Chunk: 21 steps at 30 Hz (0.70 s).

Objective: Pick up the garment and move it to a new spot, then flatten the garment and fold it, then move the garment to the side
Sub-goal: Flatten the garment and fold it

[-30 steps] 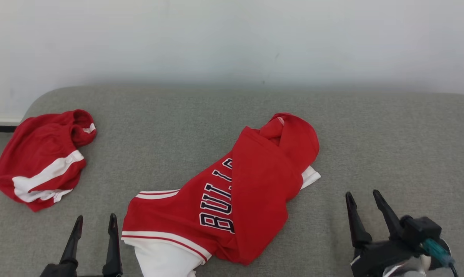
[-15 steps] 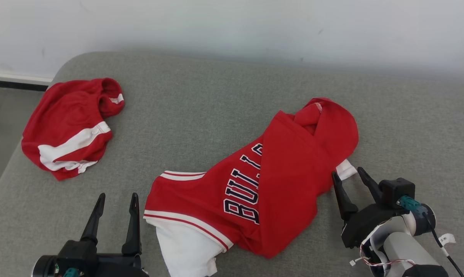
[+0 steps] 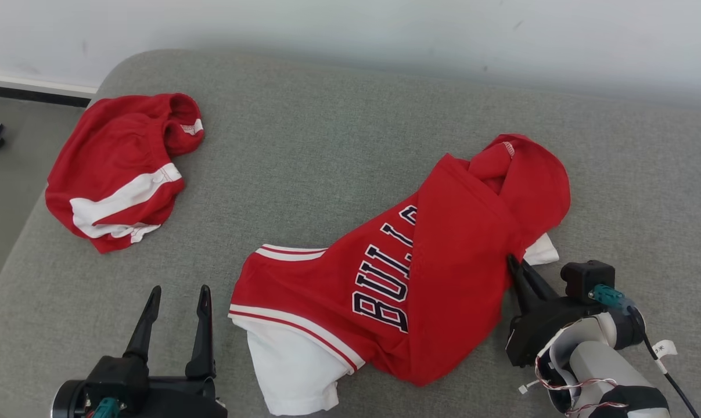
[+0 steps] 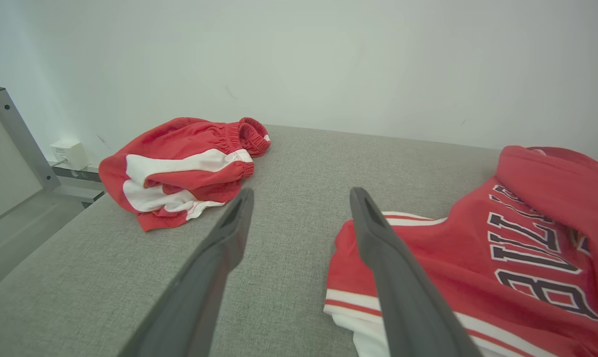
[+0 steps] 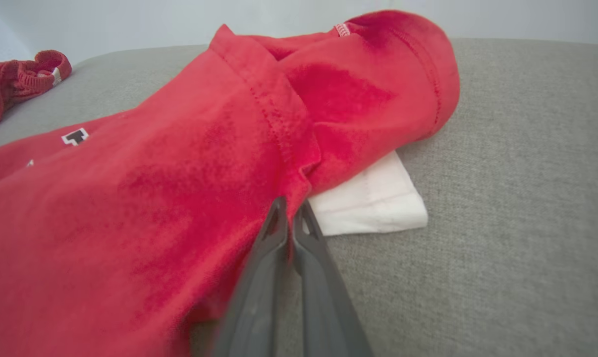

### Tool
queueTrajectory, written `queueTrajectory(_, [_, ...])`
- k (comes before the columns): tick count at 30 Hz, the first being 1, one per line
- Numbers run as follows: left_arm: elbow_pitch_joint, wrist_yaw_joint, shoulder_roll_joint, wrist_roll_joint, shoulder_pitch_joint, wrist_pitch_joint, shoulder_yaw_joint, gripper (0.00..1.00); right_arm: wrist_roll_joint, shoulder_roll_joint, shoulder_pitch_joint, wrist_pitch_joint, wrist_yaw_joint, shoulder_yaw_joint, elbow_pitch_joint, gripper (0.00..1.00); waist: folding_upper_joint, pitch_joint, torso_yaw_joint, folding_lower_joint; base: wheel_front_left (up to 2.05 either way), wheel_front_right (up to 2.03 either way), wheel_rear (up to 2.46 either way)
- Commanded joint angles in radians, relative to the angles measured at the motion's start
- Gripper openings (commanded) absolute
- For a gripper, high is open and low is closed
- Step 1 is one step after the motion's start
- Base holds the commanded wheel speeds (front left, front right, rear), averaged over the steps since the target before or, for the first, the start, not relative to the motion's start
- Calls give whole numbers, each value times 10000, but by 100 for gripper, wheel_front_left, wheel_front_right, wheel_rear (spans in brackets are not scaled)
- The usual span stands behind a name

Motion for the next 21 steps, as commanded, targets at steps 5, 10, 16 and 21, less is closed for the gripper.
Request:
queueTrajectory(5, [83, -15, -18, -69, 158, -33, 53, 100, 49, -237, 663, -4, -22, -230, -952, 0, -2, -254, -314, -1, 0, 0, 0])
queueTrajectory(10, [157, -1, -16, -110, 374, -33, 109, 100, -54, -441, 1608, -4, -22, -401, -2205, 0, -2, -518, -730, -1, 0, 0, 0])
queueTrajectory(16, [177, 9, -18, -167, 519, -33, 119, 100, -132, -585, 2349, -4, -22, -662, -2842, 99, -2, -658, -1187, -1, 0, 0, 0])
queueTrajectory(21, [195, -4, -15, -174, 546, -33, 84, 100, -319, -526, 2554, -4, -22, -1016, -3117, 100, -2, -725, -1368, -1, 0, 0, 0])
